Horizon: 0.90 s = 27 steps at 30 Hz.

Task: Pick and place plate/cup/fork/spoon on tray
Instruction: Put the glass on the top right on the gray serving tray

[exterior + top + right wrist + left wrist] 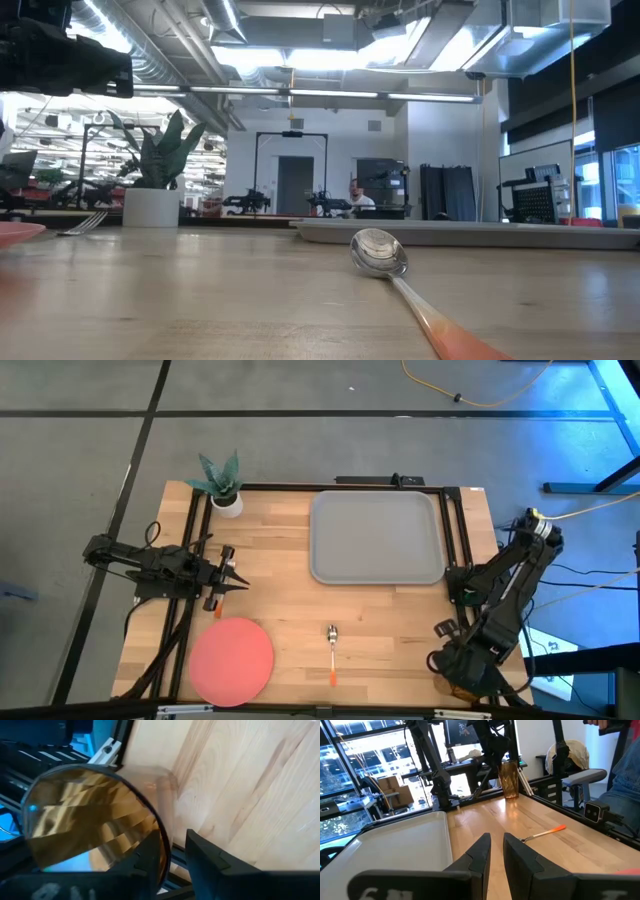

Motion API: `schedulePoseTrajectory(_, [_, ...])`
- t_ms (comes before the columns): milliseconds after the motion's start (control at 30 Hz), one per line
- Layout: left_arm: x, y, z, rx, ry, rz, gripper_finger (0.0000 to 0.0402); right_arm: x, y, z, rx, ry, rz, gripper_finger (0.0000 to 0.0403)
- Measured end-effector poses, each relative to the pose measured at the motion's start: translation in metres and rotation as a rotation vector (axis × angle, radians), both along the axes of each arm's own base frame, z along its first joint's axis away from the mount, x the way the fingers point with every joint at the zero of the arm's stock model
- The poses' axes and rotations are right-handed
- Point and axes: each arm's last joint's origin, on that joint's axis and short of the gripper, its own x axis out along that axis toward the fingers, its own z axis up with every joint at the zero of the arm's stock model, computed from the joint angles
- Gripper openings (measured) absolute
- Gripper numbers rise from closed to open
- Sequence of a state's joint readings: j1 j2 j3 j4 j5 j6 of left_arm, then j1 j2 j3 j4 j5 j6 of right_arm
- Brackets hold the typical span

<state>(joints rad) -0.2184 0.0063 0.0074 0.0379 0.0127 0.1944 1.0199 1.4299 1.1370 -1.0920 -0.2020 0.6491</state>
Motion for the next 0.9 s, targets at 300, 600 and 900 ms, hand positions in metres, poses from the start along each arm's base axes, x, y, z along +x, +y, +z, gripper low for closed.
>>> schedulePoseTrajectory(300, [0.000, 0.000, 0.000, 0.000, 0.000, 0.000, 0.0045, 0.006, -0.001, -0.005, -0.033, -0.006, -0.021, 0.0013])
schedulePoseTrajectory(600, [0.000, 0.000, 0.000, 0.000, 0.000, 0.000, 0.0045, 0.023, -0.018, 0.005, -0.053, 0.010, -0.075, 0.0008])
schedulePoseTrajectory(900, [0.000, 0.000, 0.000, 0.000, 0.000, 0.000, 0.0045, 0.042, -0.058, 0.055, -0.295, -0.073, -0.174, 0.0008])
